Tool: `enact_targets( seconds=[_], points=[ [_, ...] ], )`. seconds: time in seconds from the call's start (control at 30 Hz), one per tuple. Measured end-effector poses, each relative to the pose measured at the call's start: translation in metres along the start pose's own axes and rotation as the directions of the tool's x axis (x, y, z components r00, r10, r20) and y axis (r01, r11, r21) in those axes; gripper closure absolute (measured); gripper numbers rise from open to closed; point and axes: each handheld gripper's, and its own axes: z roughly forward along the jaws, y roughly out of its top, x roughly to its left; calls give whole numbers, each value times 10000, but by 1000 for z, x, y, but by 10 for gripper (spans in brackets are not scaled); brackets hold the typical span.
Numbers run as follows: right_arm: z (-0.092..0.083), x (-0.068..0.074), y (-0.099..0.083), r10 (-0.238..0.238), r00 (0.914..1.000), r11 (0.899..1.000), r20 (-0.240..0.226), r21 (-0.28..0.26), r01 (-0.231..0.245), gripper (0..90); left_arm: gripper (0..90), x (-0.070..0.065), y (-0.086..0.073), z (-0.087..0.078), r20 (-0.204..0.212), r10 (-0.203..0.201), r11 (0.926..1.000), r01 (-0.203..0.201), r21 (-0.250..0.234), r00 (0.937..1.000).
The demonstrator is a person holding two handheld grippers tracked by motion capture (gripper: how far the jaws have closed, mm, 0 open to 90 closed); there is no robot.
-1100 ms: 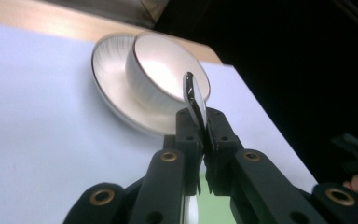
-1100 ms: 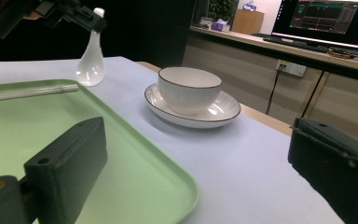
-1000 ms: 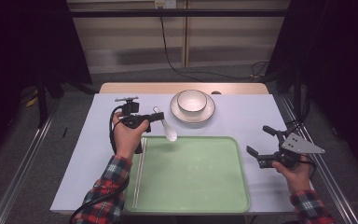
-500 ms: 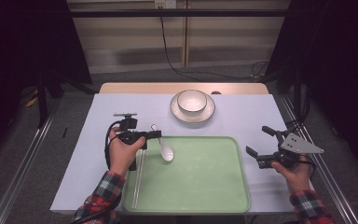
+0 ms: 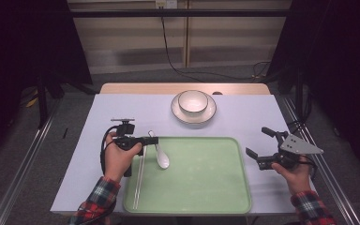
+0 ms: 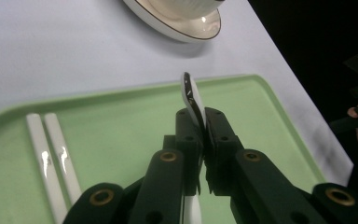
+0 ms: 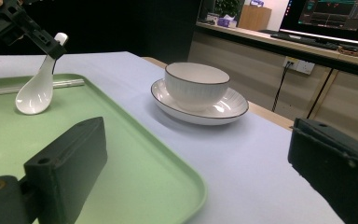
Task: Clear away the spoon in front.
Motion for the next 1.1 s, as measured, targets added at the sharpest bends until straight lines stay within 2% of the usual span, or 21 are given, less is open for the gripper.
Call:
enact_targets(
  seconds=[0.17,0.23,0.3,0.43,0.5,0.8,0.93,1.03,1.1],
  points=[
    [1,1,0,26,10000,10000,-13,12,-26,38,831,1,-1,9,-317,175,9996,-182,-215,9993],
    [1,1,0,19,10000,10000,-59,11,-19,38,814,4,-3,13,-420,319,9994,-325,-143,9986],
    [1,0,0,-10,10000,10000,-86,22,10,38,804,5,-4,17,-298,225,9997,-225,7,9993],
    [1,1,-1,10,9999,10000,-112,38,-9,39,770,4,-7,24,-522,714,9971,-698,317,9961],
    [2,1,-1,4,10000,10000,-98,10,-4,38,759,4,-9,26,-529,689,9969,-667,414,9962],
    [2,1,-1,36,9999,10000,-133,11,-36,39,722,8,-15,28,-705,1079,9913,-1020,832,9917],
    [2,1,0,12,9999,10000,-168,-20,-13,39,719,7,-18,29,-732,1132,9897,-1060,960,9909],
    [2,2,0,26,9999,10000,-130,-25,-26,39,715,8,-21,30,-885,1257,9858,-1145,1225,9881],
    [1,2,0,42,9999,10000,-163,-37,-42,39,706,9,-22,31,-936,1181,9861,-1057,1284,9886]
  ],
)
